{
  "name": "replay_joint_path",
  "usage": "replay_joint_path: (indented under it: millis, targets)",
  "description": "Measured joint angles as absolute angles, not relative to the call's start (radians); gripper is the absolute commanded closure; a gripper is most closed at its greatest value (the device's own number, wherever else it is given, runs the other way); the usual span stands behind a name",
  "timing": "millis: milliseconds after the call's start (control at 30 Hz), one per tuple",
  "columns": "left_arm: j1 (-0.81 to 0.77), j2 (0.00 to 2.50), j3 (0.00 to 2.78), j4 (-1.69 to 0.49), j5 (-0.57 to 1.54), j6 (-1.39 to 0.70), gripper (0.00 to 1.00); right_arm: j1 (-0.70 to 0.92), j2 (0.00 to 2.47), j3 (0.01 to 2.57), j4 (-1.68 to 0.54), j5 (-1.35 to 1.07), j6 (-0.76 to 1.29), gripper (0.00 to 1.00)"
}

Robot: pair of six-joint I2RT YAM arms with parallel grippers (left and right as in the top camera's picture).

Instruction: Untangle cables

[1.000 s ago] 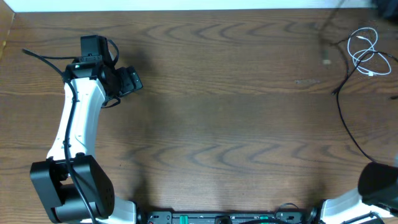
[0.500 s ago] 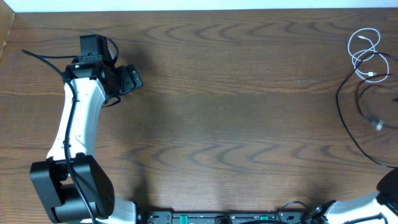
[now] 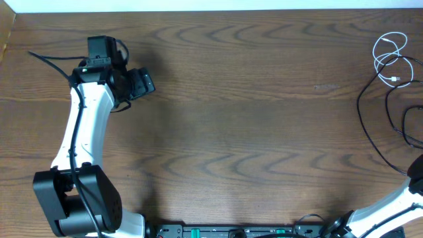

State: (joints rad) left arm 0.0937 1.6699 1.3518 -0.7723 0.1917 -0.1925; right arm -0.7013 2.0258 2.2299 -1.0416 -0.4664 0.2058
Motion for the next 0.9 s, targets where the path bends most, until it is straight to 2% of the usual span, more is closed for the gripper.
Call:
replay_joint_path:
  millis: [133, 200, 300, 700, 900]
  targets:
    - [0.041, 1.649, 1.353, -0.745, 0.234, -0.111, 0.05, -0.623, 1.991, 2.230, -1.135, -0.492, 0.117, 0.22]
    - [0.004, 1.602, 1.354, -0.710, 0.247, -0.089, 0.02, -0.548, 1.948, 2.230, -1.200, -0.500, 0.072, 0.11]
    - [-0.027, 1.520, 1.358, -0.699, 0.259, -0.073, 0.02, -0.439, 1.882, 2.230, -1.272, -0.476, 0.006, 0.02]
    - [-0.036, 1.466, 1.378, -0.807, 0.264, -0.069, 0.02, -0.017, 1.561, 2.230, -1.455, -0.091, -0.063, 0.01]
    - [-0.036, 1.466, 1.378, -0.808, 0.264, -0.070, 0.02, -0.001, 1.465, 2.230, -1.456, -0.051, -0.063, 0.01]
